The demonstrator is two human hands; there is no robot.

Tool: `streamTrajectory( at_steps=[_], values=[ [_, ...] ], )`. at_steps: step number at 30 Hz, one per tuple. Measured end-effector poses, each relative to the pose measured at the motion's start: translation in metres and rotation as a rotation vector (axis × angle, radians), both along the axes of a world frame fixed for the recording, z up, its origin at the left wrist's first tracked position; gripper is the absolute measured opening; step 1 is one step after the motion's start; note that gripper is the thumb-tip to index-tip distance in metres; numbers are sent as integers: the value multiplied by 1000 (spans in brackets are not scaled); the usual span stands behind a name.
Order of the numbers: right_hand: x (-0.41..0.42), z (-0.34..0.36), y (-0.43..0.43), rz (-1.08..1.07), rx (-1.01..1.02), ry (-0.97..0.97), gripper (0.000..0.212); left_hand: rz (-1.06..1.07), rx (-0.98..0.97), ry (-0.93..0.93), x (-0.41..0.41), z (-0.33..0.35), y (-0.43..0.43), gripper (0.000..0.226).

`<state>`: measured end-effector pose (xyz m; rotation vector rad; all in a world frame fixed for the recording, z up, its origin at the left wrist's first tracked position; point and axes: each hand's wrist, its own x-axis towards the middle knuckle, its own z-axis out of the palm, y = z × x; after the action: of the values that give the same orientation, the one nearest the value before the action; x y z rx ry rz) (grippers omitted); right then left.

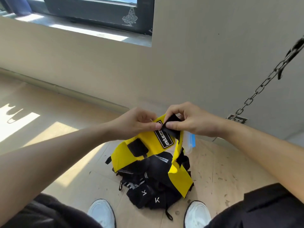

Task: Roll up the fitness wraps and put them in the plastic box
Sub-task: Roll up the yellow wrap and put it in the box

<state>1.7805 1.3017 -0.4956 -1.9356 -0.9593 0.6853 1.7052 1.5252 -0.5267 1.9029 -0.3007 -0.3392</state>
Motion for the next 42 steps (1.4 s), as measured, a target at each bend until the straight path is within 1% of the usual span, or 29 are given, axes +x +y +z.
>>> streamTrajectory(
  at_steps=[2,3,5,6,7,10,12,15,17,20,23,25,27,29,32,35,38,40,42],
  values=[
    [3,7,-3,-33,45,54,8,14,-59,87,1,-5,1,39],
    [5,12,-6,-54,75,69,8,0,-64,140,1,-9,3,38],
    [10,18,-13,-118,140,97,5,-49,5,203,1,-18,12,35],
    [15,20,-17,-149,168,109,4,-58,50,212,0,-24,17,34],
    [18,21,-21,-173,183,119,9,-53,80,217,0,-28,22,35],
    [27,17,-31,-227,161,156,19,-42,103,219,1,-27,26,35],
    [32,12,-35,-263,142,147,18,-20,76,218,3,-23,26,30],
    [37,9,-38,-334,160,70,5,69,18,213,7,-20,32,19],
    [37,8,-38,-361,162,16,11,96,19,211,8,-17,33,18],
    [25,4,-29,-297,148,14,13,82,9,200,7,-13,24,15],
    [4,-4,-10,-195,116,15,13,34,-2,207,7,-12,14,20],
    [-3,-11,0,-163,97,24,13,9,-13,222,6,-10,9,24],
    [-5,-14,6,-149,72,41,19,-8,-21,227,4,-9,6,26],
    [-4,-15,7,-152,51,60,26,37,1,206,2,-11,5,22],
    [-4,-13,8,-137,44,82,34,139,2,206,1,-11,7,23],
    [-5,-13,9,-97,10,50,37,92,-1,208,0,-3,7,9],
    [-6,-16,12,-67,-21,18,42,53,-43,213,-2,4,4,18],
    [-6,-18,13,-46,-17,19,43,54,-32,180,-4,5,3,24],
    [-8,-19,13,-35,-17,12,44,68,-13,151,-3,3,3,26]
  ],
)
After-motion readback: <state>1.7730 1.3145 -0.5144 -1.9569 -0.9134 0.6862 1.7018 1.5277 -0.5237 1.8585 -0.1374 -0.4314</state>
